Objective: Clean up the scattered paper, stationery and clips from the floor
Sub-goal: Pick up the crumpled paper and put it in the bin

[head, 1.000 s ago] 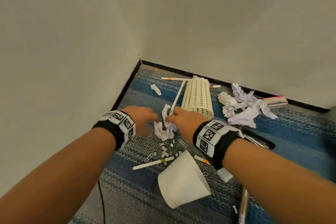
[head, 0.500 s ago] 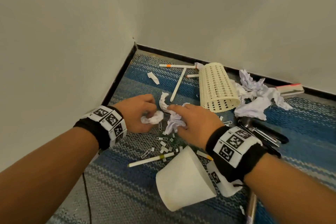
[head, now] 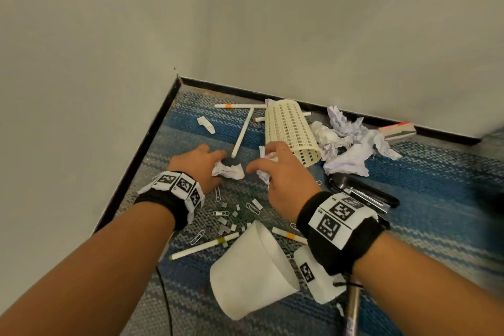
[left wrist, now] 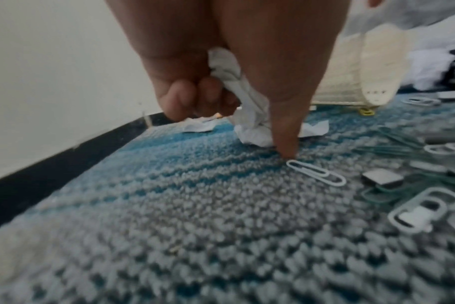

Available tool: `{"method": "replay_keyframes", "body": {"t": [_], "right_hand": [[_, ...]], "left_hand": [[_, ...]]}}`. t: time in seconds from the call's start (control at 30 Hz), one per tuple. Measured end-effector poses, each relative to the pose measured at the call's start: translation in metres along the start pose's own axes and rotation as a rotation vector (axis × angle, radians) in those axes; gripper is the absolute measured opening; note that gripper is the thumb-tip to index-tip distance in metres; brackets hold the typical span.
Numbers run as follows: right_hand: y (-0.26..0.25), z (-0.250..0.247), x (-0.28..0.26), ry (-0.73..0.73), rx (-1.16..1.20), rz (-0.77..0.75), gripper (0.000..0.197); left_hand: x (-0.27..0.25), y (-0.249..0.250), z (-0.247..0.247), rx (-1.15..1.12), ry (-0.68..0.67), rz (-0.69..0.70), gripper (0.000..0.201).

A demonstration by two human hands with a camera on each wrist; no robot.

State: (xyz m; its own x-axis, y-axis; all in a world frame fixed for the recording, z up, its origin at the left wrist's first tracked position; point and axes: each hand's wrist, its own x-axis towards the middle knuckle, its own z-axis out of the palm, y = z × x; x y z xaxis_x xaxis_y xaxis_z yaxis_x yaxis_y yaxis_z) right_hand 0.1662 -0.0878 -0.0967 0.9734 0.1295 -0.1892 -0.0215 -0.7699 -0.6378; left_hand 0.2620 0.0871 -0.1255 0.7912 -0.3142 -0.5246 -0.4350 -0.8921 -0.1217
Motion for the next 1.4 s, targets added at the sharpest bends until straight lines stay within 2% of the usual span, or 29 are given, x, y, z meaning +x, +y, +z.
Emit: {"method": "replay_keyframes", "body": {"t": [0.1,0.17,0.27,0.37,0.47,0.53,0.63,0.73,0.87,0.93,1.03,1.13,1.23,1.3,1.4], "right_hand": [[0.001,-0.007,-0.008,-0.019,0.038,0.036,0.041],[-0.003,-0.015,-0.014,-0.027,0.057,0.036,0.036],[-0.011,-0.031,-0.025,0.012,0.089,0.039,0.033],[-0.021,-0.051,-0.041,0.018,0.073,0.054,0.032],[-0.029,-0.082,-0.068,0.066,-0.007,0.051,0.034],[-0.032,-0.106,-0.094,0.144,-0.065,0.050,0.035],[-0.038,-0.141,-0.147,0.349,-0.080,0.071,0.040],[-0.044,-0.178,-0.215,0.638,-0.064,0.077,0.041],[-0.049,-0.220,-0.306,0.965,-0.083,0.085,0.030],[-0.041,-0.233,-0.344,1.091,-0.131,0.159,0.025],[-0.020,-0.242,-0.392,1.246,-0.190,0.342,0.027],[0.008,-0.242,-0.427,1.333,-0.214,0.504,0.031],[0.028,-0.239,-0.445,1.367,-0.169,0.592,0.035],[0.033,-0.235,-0.448,1.371,-0.126,0.605,0.036],[0.028,-0.233,-0.443,1.415,-0.148,0.542,0.035]], "left_hand": [[-0.005,0.003,-0.004,-0.025,0.071,-0.055,0.037],[-0.015,0.001,-0.009,-0.045,0.108,-0.041,0.033],[-0.037,-0.002,-0.029,-0.127,0.268,0.051,0.033],[-0.065,0.009,-0.061,-0.206,0.395,0.169,0.045],[-0.098,0.031,-0.101,-0.321,0.468,0.182,0.023],[-0.125,0.049,-0.128,-0.368,0.537,0.238,0.014],[-0.169,0.089,-0.161,-0.469,0.637,0.378,0.031],[-0.207,0.137,-0.184,-0.616,0.699,0.516,0.037],[-0.240,0.209,-0.201,-0.843,0.655,0.735,0.032],[-0.255,0.252,-0.204,-0.920,0.607,0.819,0.028],[-0.279,0.320,-0.201,-0.981,0.568,0.984,0.033],[-0.292,0.375,-0.191,-0.920,0.553,1.114,0.043],[-0.296,0.412,-0.182,-0.767,0.450,1.088,0.056],[-0.294,0.426,-0.175,-0.688,0.380,1.096,0.067],[-0.285,0.422,-0.166,-0.672,0.422,1.110,0.070]]}}
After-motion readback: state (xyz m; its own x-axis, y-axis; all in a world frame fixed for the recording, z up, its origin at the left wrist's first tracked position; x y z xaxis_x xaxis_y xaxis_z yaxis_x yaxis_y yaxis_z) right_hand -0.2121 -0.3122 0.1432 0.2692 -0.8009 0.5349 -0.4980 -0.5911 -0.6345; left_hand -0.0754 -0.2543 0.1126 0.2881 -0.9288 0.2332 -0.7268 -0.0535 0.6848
